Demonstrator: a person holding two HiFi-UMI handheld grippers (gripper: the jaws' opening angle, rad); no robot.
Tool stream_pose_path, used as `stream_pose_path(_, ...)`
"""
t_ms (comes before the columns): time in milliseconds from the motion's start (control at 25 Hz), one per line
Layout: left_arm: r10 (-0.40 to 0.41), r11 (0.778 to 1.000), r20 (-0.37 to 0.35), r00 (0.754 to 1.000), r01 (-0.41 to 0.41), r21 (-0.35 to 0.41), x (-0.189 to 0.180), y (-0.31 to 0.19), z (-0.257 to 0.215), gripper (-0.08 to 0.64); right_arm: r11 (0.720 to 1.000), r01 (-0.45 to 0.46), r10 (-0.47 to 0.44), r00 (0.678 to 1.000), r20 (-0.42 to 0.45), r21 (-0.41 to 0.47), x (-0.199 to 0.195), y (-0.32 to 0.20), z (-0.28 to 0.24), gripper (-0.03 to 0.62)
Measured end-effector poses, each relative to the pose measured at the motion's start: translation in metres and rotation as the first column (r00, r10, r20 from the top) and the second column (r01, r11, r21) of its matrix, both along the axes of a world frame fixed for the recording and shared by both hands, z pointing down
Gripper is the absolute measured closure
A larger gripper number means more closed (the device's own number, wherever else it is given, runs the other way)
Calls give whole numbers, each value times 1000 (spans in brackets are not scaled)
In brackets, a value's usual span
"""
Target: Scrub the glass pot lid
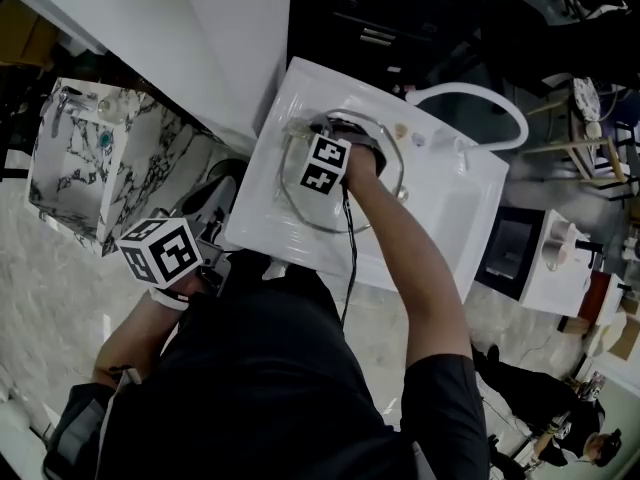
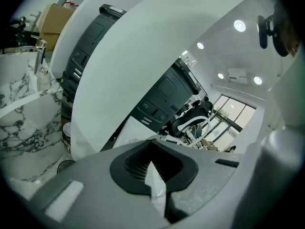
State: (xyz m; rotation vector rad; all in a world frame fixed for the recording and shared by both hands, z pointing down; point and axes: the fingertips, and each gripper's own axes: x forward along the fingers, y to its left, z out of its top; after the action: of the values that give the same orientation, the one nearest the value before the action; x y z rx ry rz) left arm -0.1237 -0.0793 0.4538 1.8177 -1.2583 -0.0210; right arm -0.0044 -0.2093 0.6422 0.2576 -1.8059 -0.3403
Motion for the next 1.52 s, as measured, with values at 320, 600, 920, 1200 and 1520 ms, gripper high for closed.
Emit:
stream_pose_path(320, 27, 968, 240, 970, -85, 236, 9, -58, -42, 560, 998, 55, -55, 998, 6, 17, -5, 30, -3, 526)
stream_pose_path(600, 29, 934, 364, 931, -155, 323, 26, -78, -51, 560, 989, 143, -142, 990, -15, 46, -9, 63, -2, 526)
stream_pose_path(920, 42, 935, 353, 935, -161, 315, 38, -83, -50, 560, 966, 242, -237, 969, -65, 87, -10, 98, -1, 526)
stream_pose_path(1200, 52, 938, 341, 939, -163, 307, 48, -80, -48, 560, 971, 228, -225, 973, -47, 73, -7, 121, 1, 526)
stream_pose_path(1520, 64, 938, 330, 942, -170, 302, 60, -74, -48, 560, 975, 217, -216, 976, -19, 49, -4, 154, 4, 526)
